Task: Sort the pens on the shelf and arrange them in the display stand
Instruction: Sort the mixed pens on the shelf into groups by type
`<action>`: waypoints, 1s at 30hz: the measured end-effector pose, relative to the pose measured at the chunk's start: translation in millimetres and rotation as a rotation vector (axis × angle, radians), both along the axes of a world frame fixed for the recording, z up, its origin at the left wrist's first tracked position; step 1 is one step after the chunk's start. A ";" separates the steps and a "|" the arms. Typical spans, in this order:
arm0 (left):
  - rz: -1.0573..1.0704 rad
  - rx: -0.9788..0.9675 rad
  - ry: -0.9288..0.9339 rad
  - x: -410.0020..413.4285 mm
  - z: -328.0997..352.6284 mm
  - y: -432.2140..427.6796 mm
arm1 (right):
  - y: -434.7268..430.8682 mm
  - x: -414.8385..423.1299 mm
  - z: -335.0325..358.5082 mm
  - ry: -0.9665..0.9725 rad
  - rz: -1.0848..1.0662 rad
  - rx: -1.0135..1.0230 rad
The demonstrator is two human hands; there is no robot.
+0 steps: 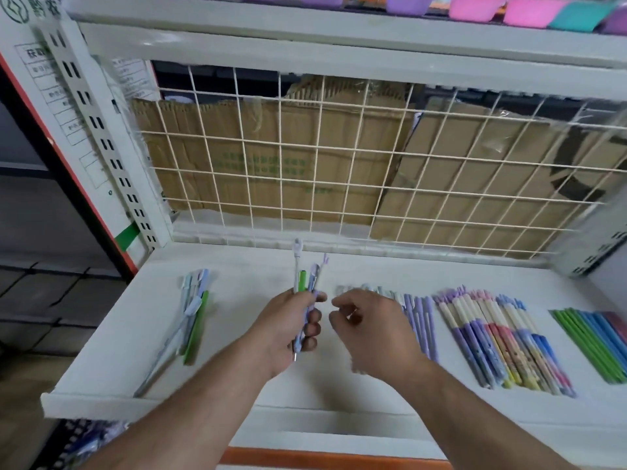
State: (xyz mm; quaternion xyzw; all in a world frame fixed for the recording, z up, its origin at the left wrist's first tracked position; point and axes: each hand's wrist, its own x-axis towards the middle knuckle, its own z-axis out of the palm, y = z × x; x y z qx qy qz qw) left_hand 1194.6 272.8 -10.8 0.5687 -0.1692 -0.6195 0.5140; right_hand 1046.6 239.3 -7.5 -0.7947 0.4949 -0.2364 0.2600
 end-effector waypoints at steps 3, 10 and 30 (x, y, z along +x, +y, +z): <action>-0.012 -0.025 0.068 -26.7 3.8 -4.6 | 0.9 -19.1 5.2 -0.089 -0.015 0.076; -0.111 -0.052 0.076 -101.5 7.8 -21.6 | -4.9 -82.0 14.4 -0.135 -0.045 0.139; -0.072 0.011 0.138 -312.6 16.4 -60.1 | -42.3 -266.2 14.3 -0.135 -0.186 0.128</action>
